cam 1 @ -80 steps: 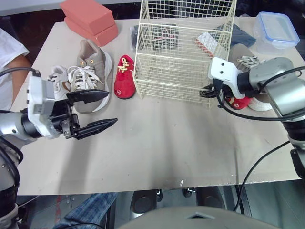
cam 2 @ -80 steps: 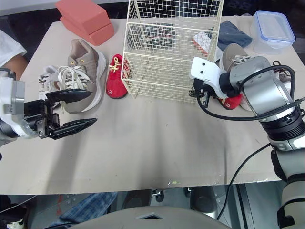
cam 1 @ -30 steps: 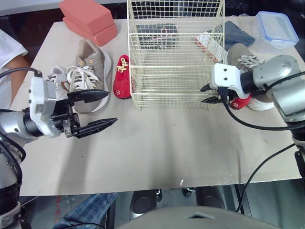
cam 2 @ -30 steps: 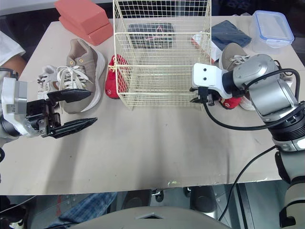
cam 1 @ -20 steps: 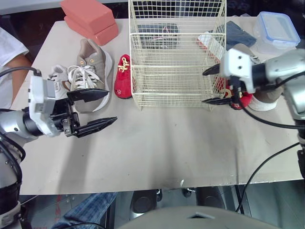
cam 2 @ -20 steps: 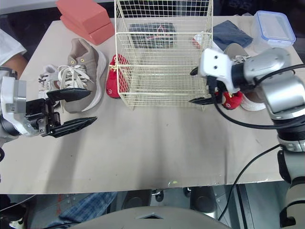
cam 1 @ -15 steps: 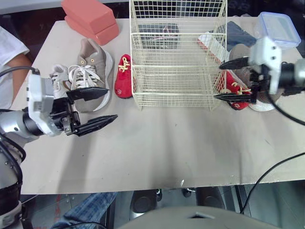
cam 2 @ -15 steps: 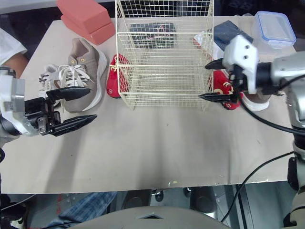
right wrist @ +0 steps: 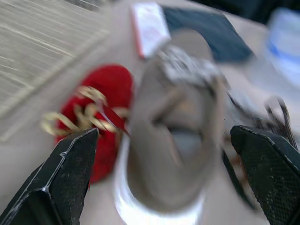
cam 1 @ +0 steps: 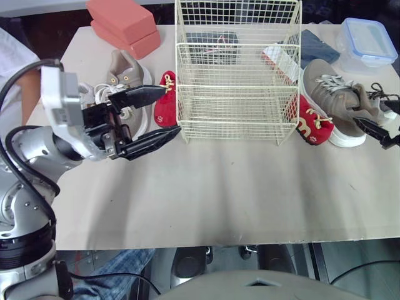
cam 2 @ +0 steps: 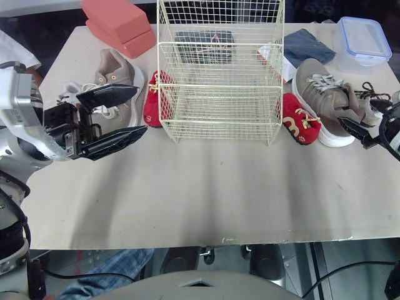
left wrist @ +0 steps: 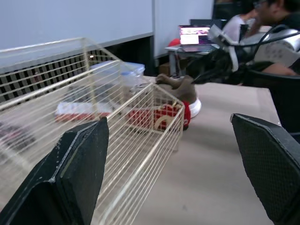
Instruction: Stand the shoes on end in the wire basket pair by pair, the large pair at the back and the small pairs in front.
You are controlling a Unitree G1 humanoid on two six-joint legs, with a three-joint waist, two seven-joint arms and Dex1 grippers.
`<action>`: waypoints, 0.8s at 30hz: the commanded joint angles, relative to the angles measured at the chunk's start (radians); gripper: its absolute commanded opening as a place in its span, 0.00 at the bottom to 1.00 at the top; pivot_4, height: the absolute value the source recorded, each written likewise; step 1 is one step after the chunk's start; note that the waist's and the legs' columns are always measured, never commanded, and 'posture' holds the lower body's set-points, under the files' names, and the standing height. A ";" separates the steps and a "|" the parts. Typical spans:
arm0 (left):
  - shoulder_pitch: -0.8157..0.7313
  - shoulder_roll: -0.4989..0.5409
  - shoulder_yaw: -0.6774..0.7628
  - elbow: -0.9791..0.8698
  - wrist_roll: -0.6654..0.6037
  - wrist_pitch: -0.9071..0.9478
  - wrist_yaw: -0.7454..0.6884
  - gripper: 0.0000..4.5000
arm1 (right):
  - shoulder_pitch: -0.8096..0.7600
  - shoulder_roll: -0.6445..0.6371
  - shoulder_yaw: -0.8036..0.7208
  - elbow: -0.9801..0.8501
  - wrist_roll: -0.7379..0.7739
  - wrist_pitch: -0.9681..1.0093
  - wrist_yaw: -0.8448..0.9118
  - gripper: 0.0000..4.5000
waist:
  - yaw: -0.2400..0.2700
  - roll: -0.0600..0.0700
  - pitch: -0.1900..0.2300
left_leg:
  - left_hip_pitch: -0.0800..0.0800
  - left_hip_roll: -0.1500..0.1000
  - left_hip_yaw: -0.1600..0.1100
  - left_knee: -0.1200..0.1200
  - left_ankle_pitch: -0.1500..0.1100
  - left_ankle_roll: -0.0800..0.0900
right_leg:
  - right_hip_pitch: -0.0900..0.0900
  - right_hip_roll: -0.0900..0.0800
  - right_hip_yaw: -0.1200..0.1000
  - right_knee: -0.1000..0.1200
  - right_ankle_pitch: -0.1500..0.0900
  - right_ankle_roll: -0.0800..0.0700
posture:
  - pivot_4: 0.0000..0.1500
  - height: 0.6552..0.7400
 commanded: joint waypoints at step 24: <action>-0.219 0.017 -0.106 -0.041 -0.040 0.101 0.093 1.00 | -0.138 0.090 0.069 0.133 0.135 0.088 -0.199 0.23 | -0.002 0.000 0.000 | 0.000 0.000 0.000 0.000 0.000 0.000 | 0.000 0.001 0.001 0.000 0.000 0.000 | 1.00 0.36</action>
